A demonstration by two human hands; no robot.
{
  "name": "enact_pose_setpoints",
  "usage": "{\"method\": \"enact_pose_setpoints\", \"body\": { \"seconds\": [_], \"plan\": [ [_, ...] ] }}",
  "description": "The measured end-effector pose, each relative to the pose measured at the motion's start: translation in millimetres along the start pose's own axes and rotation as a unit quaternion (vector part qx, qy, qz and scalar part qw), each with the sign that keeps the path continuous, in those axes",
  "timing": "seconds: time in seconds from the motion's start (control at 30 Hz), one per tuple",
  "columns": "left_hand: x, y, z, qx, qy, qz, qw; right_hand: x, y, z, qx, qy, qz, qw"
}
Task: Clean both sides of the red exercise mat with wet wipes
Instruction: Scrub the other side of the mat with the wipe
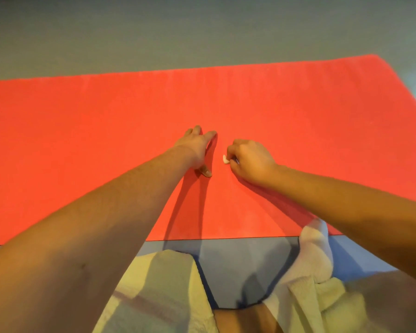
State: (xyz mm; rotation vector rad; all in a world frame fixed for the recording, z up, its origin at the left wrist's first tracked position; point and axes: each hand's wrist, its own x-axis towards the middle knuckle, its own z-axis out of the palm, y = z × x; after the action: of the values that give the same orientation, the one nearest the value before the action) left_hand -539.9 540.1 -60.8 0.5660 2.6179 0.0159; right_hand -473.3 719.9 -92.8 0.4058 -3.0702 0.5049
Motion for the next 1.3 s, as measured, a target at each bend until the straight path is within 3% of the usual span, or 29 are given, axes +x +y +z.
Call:
{"method": "enact_pose_setpoints", "body": {
  "seconds": [0.13, 0.4, 0.7, 0.97, 1.2, 1.3],
  "plan": [
    [2.1, 4.2, -7.9, 0.021, -0.036, -0.012, 0.999, 27.7, 0.4, -0.7, 0.013, 0.021, 0.077, 0.997],
    [17.0, 8.7, -18.1, 0.032, 0.006, -0.022, 0.999, -33.8, -4.6, -0.3, -0.015, -0.02, -0.019, 1.0],
    [24.0, 1.4, -13.0, 0.014, -0.005, -0.03, 0.999, 26.8, -3.1, 1.0, -0.008, 0.034, 0.116, 0.993],
    [34.9, 2.1, -17.3, 0.053, -0.038, -0.03, 0.997, -25.1, -16.7, 1.6, -0.073, -0.02, 0.035, 0.997],
    [36.5, 1.7, -18.4, 0.062, -0.045, -0.034, 0.996, 23.8, -13.5, -2.2, -0.038, 0.021, 0.132, 0.99],
    [38.2, 0.1, -21.3, 0.062, -0.05, -0.04, 0.996, 14.3, -21.1, -1.9, -0.059, 0.019, 0.131, 0.989]
  ]
}}
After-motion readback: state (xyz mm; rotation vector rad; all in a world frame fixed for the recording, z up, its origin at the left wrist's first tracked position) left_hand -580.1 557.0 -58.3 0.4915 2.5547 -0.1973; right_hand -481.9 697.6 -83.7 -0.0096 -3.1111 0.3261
